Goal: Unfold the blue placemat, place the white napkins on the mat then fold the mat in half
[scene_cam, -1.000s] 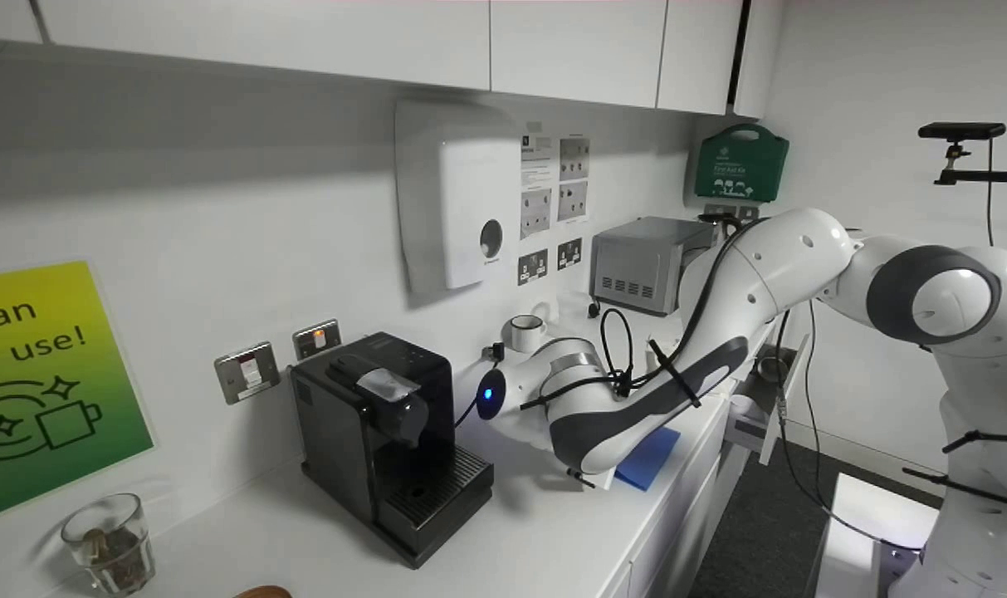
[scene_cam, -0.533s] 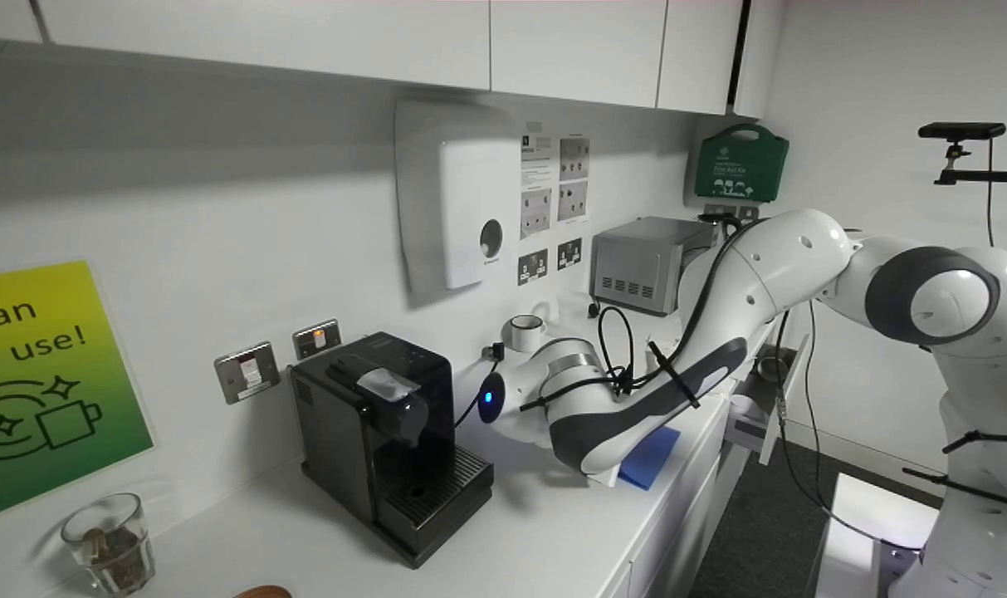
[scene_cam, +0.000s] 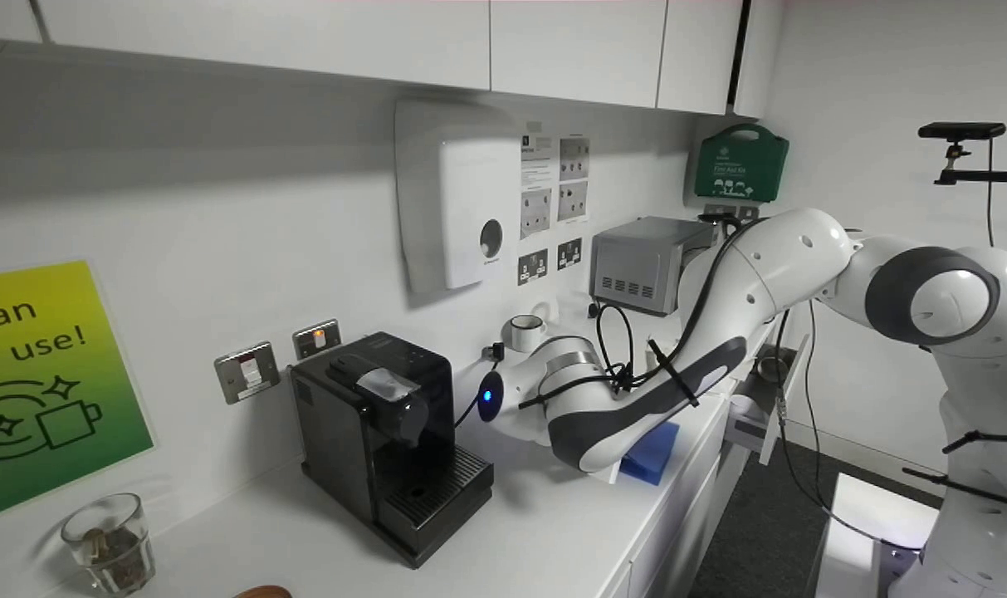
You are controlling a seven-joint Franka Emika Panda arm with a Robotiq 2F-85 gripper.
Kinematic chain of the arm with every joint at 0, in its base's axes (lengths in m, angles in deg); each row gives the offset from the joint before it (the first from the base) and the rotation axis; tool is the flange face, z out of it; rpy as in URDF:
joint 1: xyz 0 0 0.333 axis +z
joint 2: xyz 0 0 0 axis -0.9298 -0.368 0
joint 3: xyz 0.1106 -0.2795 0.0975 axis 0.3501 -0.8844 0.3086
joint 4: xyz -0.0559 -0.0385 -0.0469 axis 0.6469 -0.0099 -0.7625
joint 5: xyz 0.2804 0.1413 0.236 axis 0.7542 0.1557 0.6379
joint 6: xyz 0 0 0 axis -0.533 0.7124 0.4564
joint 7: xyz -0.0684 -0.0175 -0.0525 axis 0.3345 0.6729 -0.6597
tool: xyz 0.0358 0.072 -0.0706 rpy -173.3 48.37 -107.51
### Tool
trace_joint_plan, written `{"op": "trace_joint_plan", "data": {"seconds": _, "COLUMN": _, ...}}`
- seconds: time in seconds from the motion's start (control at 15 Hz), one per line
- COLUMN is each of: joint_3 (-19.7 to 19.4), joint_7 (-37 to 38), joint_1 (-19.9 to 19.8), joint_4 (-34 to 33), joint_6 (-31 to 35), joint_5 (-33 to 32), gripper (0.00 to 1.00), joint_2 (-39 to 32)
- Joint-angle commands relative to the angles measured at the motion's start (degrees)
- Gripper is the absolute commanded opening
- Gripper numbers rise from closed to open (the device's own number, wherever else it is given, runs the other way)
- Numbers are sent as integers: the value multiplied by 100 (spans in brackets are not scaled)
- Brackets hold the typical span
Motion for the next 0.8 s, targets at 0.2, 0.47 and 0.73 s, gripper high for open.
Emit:
{"op": "trace_joint_plan", "data": {"seconds": 0.2, "joint_3": -52, "joint_7": -157, "joint_1": 50, "joint_4": -130, "joint_6": -176, "joint_5": -117, "gripper": 0, "joint_2": 31}}
{"op": "trace_joint_plan", "data": {"seconds": 0.47, "joint_3": -45, "joint_7": -145, "joint_1": 36, "joint_4": -96, "joint_6": -131, "joint_5": -103, "gripper": 0, "joint_2": 89}}
{"op": "trace_joint_plan", "data": {"seconds": 0.73, "joint_3": -12, "joint_7": -261, "joint_1": -11, "joint_4": 18, "joint_6": 63, "joint_5": -128, "gripper": 0, "joint_2": 237}}
